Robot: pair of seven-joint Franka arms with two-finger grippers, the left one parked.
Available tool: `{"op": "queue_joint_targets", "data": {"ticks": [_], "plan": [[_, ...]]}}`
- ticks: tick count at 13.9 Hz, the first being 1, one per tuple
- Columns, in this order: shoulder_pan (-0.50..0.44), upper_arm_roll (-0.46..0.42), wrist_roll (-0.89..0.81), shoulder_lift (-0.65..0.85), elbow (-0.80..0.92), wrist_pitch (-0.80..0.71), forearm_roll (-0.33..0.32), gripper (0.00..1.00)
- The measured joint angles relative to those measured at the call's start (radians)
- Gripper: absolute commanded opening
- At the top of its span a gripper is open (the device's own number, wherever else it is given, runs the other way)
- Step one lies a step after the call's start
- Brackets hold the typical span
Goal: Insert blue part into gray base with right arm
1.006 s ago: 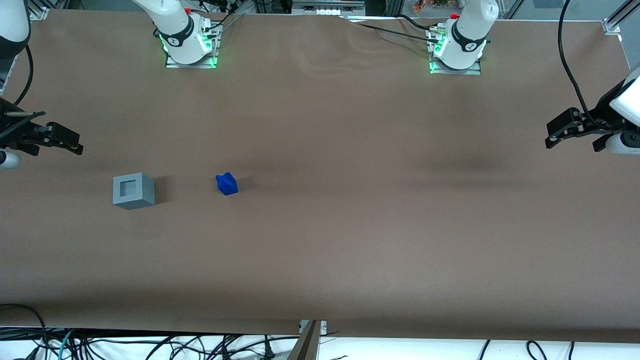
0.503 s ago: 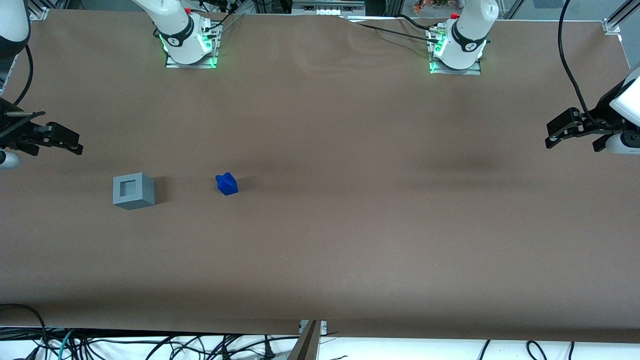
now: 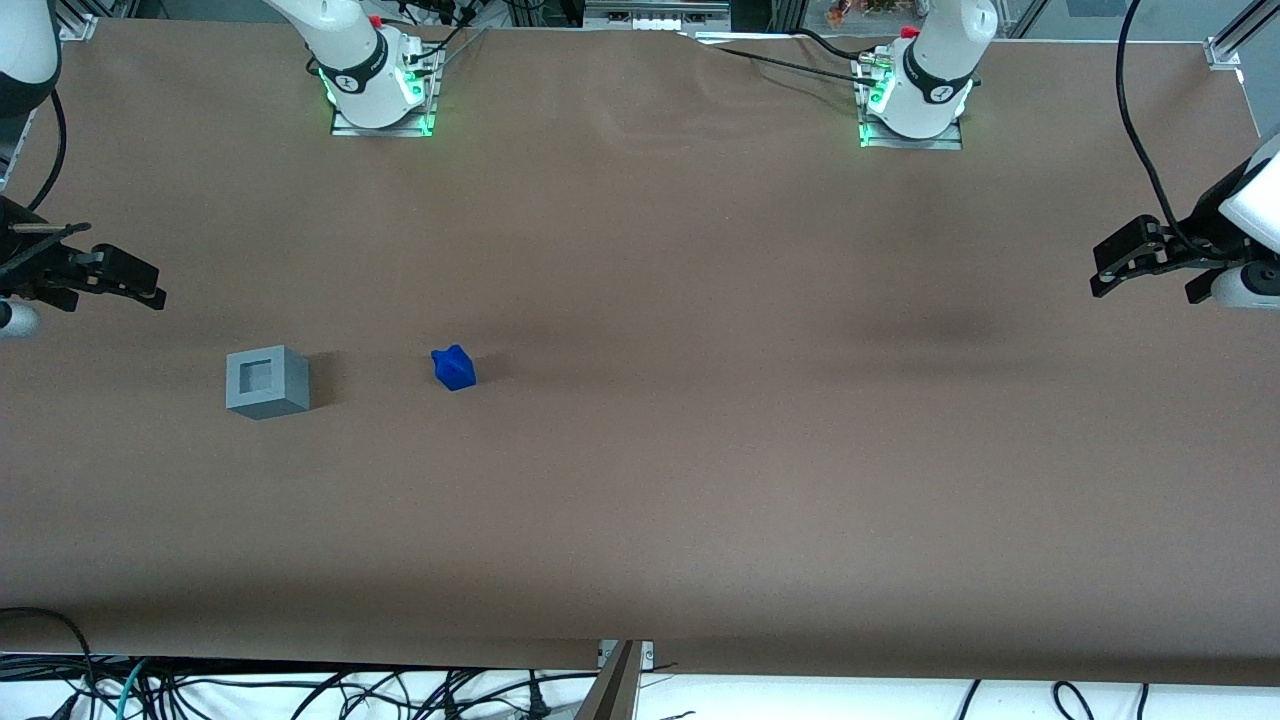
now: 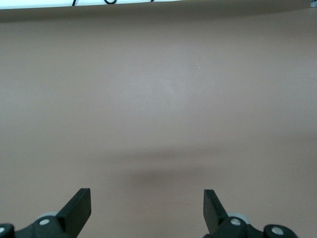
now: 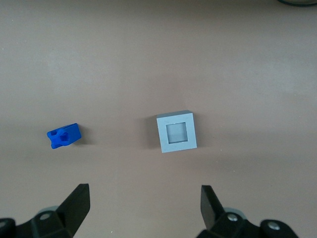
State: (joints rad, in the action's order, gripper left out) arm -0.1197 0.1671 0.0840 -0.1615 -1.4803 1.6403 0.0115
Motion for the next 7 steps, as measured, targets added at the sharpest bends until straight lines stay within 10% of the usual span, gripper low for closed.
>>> {"op": "queue_joint_targets", "data": {"ticks": [7], "plan": [[-0.021, -0.009, 0.001, -0.028, -0.002, -0.001, 0.005, 0.99]]}}
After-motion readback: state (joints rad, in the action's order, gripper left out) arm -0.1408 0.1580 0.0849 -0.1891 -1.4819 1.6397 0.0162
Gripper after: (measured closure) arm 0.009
